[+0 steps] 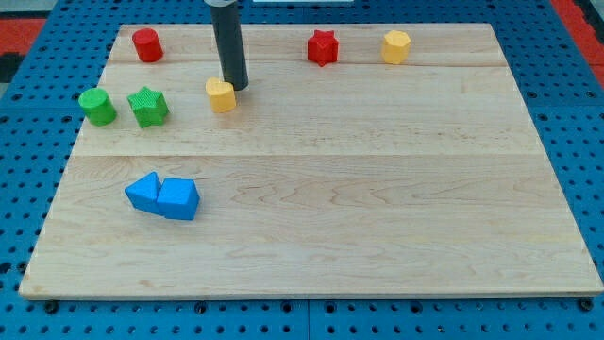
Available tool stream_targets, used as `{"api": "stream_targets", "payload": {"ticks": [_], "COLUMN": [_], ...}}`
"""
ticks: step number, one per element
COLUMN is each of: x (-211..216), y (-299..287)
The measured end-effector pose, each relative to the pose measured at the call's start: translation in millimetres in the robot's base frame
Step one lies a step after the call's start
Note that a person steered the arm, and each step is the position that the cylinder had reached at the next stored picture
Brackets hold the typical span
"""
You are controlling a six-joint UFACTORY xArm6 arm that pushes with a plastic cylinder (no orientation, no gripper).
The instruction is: Slide the yellow hexagon towards the center
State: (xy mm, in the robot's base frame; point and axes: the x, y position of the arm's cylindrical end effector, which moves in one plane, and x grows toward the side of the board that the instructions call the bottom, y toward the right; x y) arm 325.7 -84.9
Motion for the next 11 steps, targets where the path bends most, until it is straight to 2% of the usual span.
{"api": "stream_targets", "payload": {"ticks": [1, 3, 4, 5, 6, 7, 8, 10, 11], "x": [16, 26, 42, 45, 21, -54, -115, -89, -71], "y": [-9, -80, 25, 155, 287, 350, 317, 165, 165]}}
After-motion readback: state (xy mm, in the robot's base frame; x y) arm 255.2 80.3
